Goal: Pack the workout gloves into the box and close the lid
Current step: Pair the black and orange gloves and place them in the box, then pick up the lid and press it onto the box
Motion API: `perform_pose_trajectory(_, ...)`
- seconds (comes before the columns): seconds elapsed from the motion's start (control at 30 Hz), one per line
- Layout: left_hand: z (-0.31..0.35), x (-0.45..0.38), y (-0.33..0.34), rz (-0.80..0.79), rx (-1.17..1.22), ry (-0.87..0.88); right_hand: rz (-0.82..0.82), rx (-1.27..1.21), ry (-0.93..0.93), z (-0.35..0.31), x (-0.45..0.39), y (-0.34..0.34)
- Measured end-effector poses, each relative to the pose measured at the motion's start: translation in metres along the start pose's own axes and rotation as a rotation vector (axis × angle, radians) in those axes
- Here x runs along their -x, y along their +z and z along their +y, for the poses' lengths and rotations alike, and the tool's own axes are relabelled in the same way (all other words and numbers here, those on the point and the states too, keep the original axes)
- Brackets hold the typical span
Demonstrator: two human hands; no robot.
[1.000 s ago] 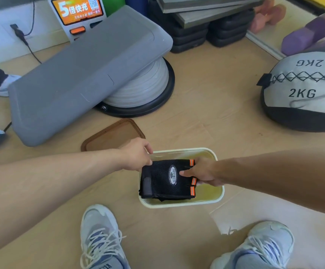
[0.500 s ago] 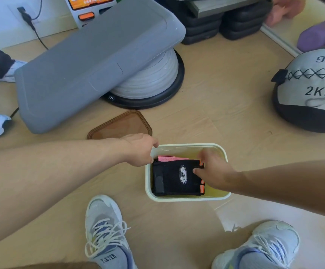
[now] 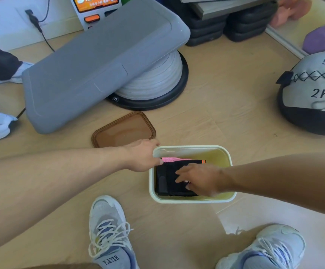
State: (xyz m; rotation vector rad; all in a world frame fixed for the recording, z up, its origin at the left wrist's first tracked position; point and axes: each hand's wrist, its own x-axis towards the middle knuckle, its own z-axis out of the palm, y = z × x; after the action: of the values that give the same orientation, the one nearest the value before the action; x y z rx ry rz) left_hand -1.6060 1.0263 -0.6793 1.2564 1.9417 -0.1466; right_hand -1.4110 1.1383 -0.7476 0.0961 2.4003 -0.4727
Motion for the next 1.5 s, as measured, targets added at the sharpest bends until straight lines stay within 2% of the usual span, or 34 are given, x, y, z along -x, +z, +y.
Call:
perform_pose_trajectory(0.13,-0.013,0.001,0.002,0.054,0.136,-0.086,0.389,-0.119,-0.006,0.000,0.003,-0.036)
perform_pose_trajectory(0.27,-0.040,0.001,-0.006,0.059,0.165,-0.194,0.610,-0.269,-0.025,0.013,0.001,-0.089)
perform_pose_trajectory(0.33,-0.053,0.000,-0.013,0.041,0.096,-0.228,0.683,-0.233,-0.006,0.022,0.005,-0.116)
perform_pose_trajectory(0.47,-0.064,-0.009,-0.035,0.009,-0.075,-0.219,0.706,0.000,-0.010,0.029,0.023,-0.158)
perform_pose_trajectory(0.6,-0.064,-0.034,-0.048,0.107,-0.074,-0.208,0.680,0.143,-0.094,0.024,0.026,-0.169)
perform_pose_trajectory(0.7,-0.070,-0.053,-0.026,0.206,0.016,-0.207,0.581,0.209,-0.100,0.015,0.019,-0.166)
perform_pose_trajectory(0.83,-0.093,-0.063,0.029,0.099,-0.176,-0.309,0.496,0.256,-0.048,0.008,-0.013,-0.159)
perform_pose_trajectory(0.9,-0.106,-0.071,0.052,0.104,-0.208,-0.354,0.500,0.153,0.068,0.008,-0.036,-0.147)
perform_pose_trajectory(0.97,-0.113,-0.078,0.070,0.152,-0.217,-0.382,0.562,-0.074,0.175,0.010,-0.057,-0.127)
perform_pose_trajectory(1.07,-0.120,-0.084,0.093,0.237,-0.288,-0.376,0.698,-0.403,0.251,0.013,-0.075,-0.095)
perform_pose_trajectory(1.17,-0.127,-0.086,0.103,0.259,-0.380,-0.344,0.853,-0.596,0.313,0.018,-0.077,-0.075)
perform_pose_trajectory(1.33,-0.123,-0.073,0.096,0.234,-0.445,-0.306,0.968,-0.718,0.401,0.033,-0.055,-0.072)
perform_pose_trajectory(1.5,-0.112,-0.053,0.053,0.303,-0.287,-0.322,0.949,-0.726,0.447,0.041,-0.035,-0.080)
